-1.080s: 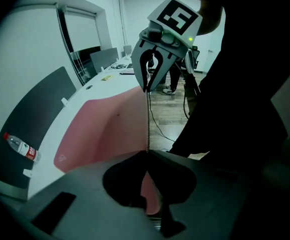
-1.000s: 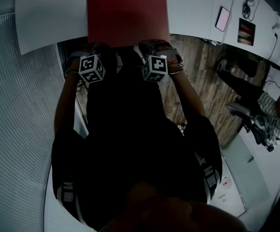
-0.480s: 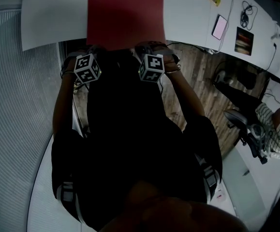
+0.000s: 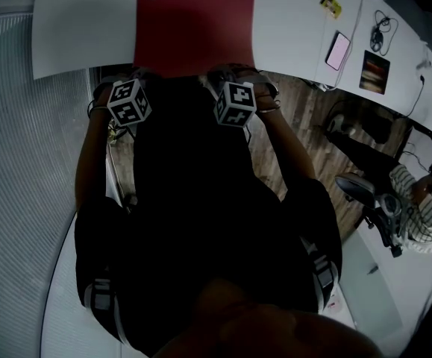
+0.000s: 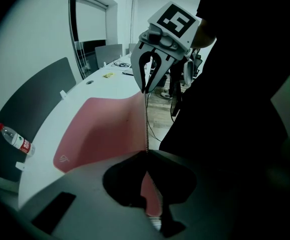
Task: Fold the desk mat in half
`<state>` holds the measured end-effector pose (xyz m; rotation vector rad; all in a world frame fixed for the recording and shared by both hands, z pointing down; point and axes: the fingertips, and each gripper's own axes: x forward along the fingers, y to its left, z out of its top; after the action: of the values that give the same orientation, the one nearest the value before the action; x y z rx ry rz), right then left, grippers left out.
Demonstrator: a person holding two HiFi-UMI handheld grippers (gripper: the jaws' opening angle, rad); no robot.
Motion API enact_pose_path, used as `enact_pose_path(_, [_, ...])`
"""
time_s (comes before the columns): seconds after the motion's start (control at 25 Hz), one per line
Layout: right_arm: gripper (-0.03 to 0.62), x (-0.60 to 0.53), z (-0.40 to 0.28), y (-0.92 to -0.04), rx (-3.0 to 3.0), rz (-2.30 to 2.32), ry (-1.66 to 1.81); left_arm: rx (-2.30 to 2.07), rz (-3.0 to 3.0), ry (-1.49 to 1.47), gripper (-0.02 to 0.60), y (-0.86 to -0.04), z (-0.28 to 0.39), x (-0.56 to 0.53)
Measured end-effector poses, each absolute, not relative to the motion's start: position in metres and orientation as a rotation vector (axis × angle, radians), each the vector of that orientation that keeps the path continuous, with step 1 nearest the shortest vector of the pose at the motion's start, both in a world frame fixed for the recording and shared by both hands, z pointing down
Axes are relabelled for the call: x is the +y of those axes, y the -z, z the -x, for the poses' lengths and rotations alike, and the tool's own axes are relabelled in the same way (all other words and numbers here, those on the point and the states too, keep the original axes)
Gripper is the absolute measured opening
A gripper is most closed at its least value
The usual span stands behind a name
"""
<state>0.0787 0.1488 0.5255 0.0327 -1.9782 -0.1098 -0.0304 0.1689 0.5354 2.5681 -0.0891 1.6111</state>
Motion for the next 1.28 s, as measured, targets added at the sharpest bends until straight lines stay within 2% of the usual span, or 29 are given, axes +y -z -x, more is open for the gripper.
enact_pose_path(0.48, [0.008,0.075,-0.060,-0.509,-1.974,-0.062,0.052,0.010,-2.603,-1.572,0.014,-0.519,0.050,0.089])
enact_pose_path(1.28, [0.008,-0.082,-0.053,-0.508,-1.924,-0.259,0.009,-0.073,-2.734,-1.526,0.014,-0.522,0.057,-0.074])
